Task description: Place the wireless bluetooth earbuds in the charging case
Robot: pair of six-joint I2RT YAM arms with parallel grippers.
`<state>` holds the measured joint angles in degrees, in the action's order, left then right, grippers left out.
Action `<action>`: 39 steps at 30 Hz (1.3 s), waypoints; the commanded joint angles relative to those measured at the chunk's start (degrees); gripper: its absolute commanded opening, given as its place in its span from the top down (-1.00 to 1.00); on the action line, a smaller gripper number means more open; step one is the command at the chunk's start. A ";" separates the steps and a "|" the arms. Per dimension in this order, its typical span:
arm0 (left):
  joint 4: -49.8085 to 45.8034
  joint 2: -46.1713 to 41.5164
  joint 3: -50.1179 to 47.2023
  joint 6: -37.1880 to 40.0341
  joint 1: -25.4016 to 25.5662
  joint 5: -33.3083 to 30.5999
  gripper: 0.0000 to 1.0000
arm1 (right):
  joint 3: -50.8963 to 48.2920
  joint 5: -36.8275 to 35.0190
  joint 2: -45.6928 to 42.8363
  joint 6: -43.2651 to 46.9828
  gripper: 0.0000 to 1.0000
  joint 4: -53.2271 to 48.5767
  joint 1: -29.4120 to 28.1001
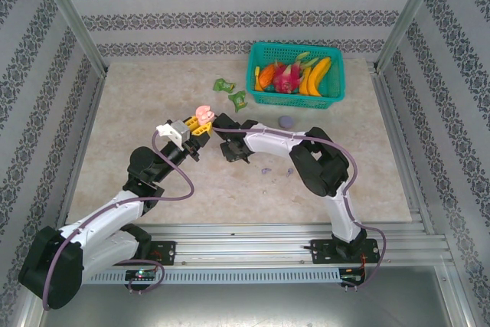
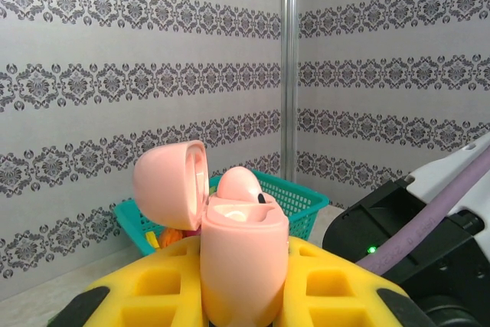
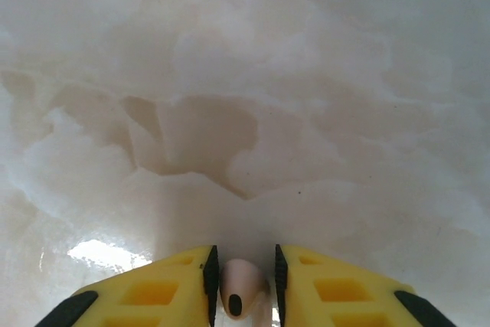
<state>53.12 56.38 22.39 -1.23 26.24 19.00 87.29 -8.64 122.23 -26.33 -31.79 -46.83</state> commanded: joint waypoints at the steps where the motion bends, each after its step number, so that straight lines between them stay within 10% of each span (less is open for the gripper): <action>1: 2.73 -0.23 1.30 0.51 0.06 0.00 1.00 | 0.04 -1.06 2.83 0.62 0.50 -2.06 -1.16; 39: 2.47 0.07 0.42 0.71 -0.05 -2.03 1.00 | -15.80 -0.87 -19.95 -6.80 0.68 5.16 6.07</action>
<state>53.12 56.75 22.41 -1.23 26.24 17.91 72.62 -8.97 105.84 -31.79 -27.16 -41.63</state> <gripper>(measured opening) 0.209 0.166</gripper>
